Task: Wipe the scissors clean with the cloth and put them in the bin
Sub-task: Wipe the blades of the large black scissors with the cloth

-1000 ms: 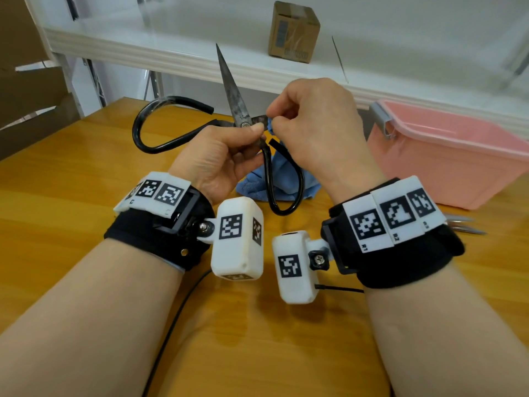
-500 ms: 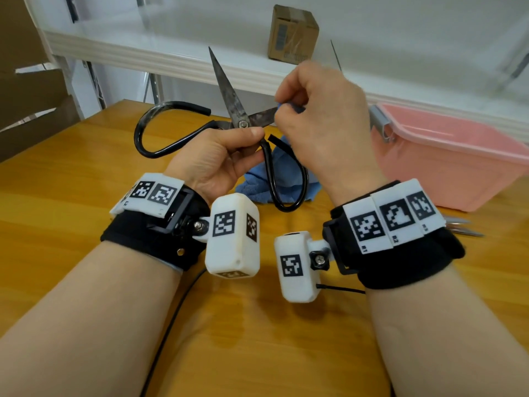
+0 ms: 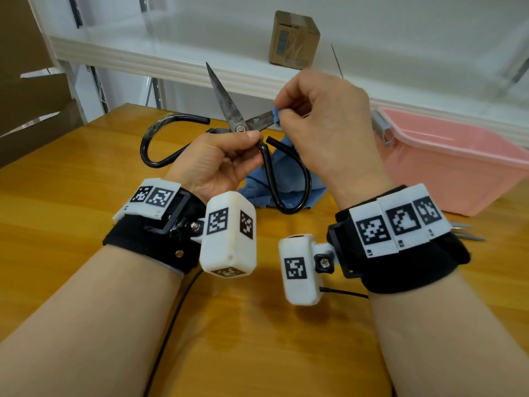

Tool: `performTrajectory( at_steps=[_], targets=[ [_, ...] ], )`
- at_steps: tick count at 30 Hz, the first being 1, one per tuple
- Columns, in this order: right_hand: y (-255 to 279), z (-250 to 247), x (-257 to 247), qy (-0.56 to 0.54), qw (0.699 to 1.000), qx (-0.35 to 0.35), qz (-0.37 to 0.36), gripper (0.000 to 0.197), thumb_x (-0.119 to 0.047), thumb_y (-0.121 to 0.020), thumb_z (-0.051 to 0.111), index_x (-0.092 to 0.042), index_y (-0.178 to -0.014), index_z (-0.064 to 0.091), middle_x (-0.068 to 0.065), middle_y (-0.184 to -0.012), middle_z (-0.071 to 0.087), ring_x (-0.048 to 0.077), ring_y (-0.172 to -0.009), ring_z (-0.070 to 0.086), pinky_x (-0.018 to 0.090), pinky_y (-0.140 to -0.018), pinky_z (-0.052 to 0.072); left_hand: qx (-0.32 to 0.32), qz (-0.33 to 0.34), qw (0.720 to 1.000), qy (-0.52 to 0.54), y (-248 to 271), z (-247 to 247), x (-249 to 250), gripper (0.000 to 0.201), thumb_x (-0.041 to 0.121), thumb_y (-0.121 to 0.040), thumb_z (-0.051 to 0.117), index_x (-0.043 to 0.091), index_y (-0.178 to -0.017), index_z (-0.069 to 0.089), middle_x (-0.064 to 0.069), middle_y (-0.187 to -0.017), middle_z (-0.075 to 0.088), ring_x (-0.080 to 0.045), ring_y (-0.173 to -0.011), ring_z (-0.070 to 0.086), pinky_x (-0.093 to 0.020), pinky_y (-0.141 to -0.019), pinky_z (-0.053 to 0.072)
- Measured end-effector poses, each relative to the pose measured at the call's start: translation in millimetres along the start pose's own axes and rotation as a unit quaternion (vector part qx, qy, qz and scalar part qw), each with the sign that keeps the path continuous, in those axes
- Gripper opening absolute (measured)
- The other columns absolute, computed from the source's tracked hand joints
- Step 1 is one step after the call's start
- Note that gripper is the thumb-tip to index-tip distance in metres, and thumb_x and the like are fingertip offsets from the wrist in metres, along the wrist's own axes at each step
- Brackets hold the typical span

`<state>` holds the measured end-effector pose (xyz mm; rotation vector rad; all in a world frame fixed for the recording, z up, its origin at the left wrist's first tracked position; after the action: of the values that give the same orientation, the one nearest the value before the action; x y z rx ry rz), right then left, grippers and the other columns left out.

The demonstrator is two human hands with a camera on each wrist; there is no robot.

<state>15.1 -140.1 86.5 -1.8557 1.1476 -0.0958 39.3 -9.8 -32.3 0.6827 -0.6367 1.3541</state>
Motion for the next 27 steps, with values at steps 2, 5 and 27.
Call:
performTrajectory(
  at_steps=[2,5,27],
  targets=[
    [1.6,11.8,-7.9,0.023,0.999,-0.039,-0.022,0.017,-0.013,-0.083,0.063,-0.023,-0.092,0.073,-0.008,-0.089,0.070,0.011,-0.084,0.065,0.034,-0.078,0.055,-0.012,-0.001,1.000,-0.012,0.0,1.5,-1.1,0.006,-0.002,-0.085,0.063,-0.002,-0.091,0.066,-0.011,-0.092,0.068,-0.020,-0.093,0.068,-0.028,-0.079,0.059],
    [4.8,26.3,-13.5,0.066,0.994,-0.077,-0.033,0.017,-0.015,-0.084,0.062,-0.023,-0.094,0.073,-0.004,-0.093,0.070,0.016,-0.088,0.065,0.038,-0.079,0.055,-0.022,0.002,0.999,-0.032,-0.5,2.3,-2.5,0.018,-0.002,-0.081,0.064,-0.002,-0.098,0.067,-0.015,-0.115,0.063,-0.028,-0.121,0.058,-0.036,-0.091,0.054],
    [3.7,16.5,-5.5,0.066,0.995,-0.076,0.017,0.015,-0.012,-0.083,0.063,-0.022,-0.088,0.073,-0.007,-0.089,0.070,0.012,-0.088,0.065,0.032,-0.080,0.055,-0.004,0.002,1.000,-0.029,4.3,3.4,-1.1,0.025,-0.004,-0.064,0.068,-0.004,-0.089,0.068,-0.012,-0.089,0.068,-0.022,-0.090,0.067,-0.034,-0.085,0.058]
  ],
)
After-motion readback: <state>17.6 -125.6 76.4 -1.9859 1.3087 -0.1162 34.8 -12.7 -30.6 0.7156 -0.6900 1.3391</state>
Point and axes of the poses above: each hand's wrist, its own y-axis away from the middle knuckle, its own z-axis out of the palm, x = y × z, the point moved 9 cm from there along -y, towards the middle knuckle
